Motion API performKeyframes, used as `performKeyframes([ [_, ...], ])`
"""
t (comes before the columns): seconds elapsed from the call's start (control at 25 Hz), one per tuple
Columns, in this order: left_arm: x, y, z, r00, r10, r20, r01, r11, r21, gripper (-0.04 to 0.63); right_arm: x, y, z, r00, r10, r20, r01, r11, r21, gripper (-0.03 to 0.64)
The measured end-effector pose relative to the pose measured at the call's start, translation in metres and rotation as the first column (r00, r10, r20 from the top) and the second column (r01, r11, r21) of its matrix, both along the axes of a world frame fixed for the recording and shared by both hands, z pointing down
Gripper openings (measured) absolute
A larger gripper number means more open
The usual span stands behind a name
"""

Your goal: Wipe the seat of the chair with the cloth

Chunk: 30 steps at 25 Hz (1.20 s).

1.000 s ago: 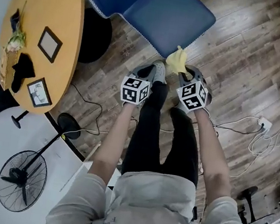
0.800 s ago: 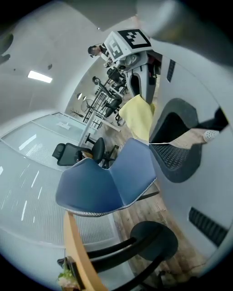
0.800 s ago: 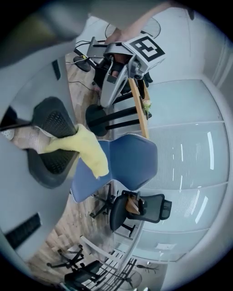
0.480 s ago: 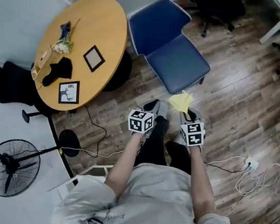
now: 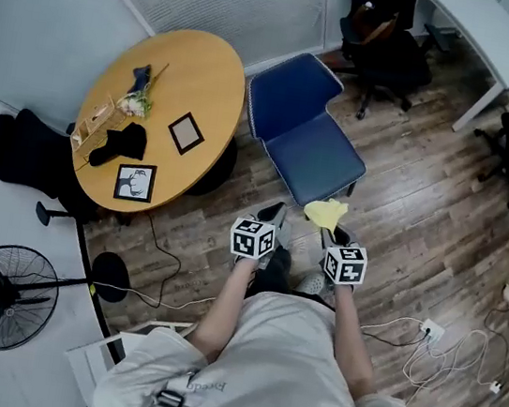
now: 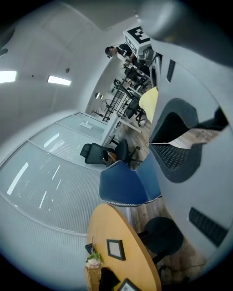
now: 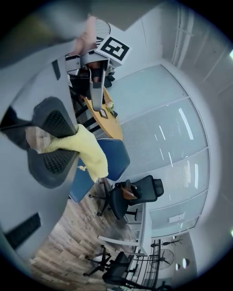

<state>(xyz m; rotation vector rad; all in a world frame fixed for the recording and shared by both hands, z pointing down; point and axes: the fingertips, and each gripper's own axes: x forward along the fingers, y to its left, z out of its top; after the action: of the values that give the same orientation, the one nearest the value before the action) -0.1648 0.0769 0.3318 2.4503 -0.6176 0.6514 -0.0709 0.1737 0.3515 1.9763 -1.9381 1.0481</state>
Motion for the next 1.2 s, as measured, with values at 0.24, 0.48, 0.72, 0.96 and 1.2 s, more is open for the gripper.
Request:
performKeyframes([
  [0.24,0.012,0.015,-0.017,0.999,0.032,0.021,-0.033,0.998,0.047,0.028,0.021,0.018,-0.016,0.997,0.018,0.081,-0.02,0.999,0.027,0.071],
  [0.48,0.006,0.02,-0.032,1.0,0.021,0.018,-0.022,0.997,0.067,0.028,0.035,0.03,-0.034,0.997,0.038,0.069,-0.042,0.998,0.057,0.071],
  [0.72,0.018,0.027,-0.039,1.0,-0.006,0.008,0.005,0.997,0.083,0.028,0.052,0.052,-0.032,0.996,0.075,0.04,-0.078,0.994,0.081,0.071],
  [0.96,0.01,0.03,-0.037,0.998,-0.001,0.062,-0.001,0.999,0.036,0.028,0.054,0.055,-0.033,0.991,0.125,0.049,-0.13,0.986,0.105,0.071],
  [1.2,0.001,0.031,-0.038,0.994,-0.001,0.109,-0.005,0.999,0.047,0.028,0.043,0.054,-0.033,0.993,0.107,0.044,-0.112,0.986,0.125,0.071],
])
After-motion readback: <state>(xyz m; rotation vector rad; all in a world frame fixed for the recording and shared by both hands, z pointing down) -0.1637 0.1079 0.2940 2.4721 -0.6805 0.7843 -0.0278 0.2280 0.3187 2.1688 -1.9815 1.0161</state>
